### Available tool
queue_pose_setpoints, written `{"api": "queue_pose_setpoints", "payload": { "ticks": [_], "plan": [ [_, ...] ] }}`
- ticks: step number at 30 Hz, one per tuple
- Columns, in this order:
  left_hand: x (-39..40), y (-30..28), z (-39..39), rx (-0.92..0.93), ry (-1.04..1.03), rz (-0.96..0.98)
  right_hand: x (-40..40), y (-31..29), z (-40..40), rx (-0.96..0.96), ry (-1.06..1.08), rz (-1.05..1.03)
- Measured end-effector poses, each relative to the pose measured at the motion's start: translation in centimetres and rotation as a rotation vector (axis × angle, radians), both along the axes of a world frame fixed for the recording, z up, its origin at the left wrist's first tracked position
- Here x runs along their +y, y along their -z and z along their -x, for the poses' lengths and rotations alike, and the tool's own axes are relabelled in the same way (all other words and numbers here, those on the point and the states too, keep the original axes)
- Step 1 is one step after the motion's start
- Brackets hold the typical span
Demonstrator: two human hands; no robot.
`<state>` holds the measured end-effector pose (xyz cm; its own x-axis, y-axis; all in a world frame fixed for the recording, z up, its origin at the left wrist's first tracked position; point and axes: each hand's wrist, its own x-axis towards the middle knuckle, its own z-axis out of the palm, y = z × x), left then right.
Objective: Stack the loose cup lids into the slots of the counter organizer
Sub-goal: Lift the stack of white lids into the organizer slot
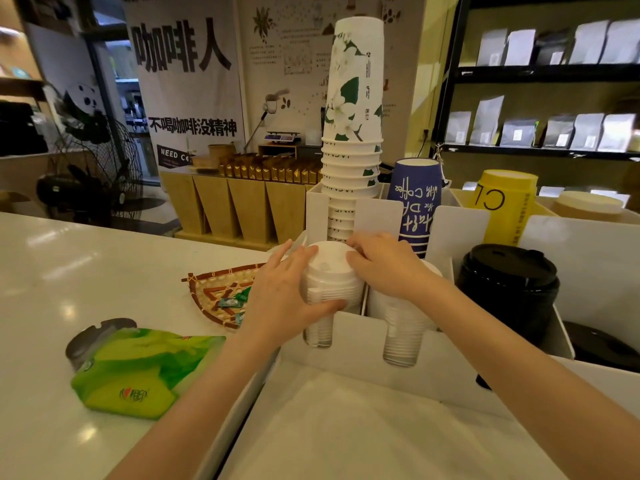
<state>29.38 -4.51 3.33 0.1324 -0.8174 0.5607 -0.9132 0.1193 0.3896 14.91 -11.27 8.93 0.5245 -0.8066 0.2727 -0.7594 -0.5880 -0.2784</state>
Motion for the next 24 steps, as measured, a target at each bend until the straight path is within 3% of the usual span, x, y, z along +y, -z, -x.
{"api": "queue_pose_setpoints", "payload": {
  "ticks": [15, 21, 24],
  "plan": [
    [-0.6, -1.3, -1.9, -0.195, 0.106, -0.303, 1.2, 0.0, -0.6, 0.302, 0.028, 0.197],
    [-0.4, -1.2, -1.6, -0.159, 0.125, -0.327, 3.0, 0.1, -0.8, 0.441, 0.065, 0.354],
    [0.1, -1.1, -1.3, -0.154, 0.125, -0.335, 2.9, 0.5, -0.4, 0.404, 0.043, 0.327]
  ]
}}
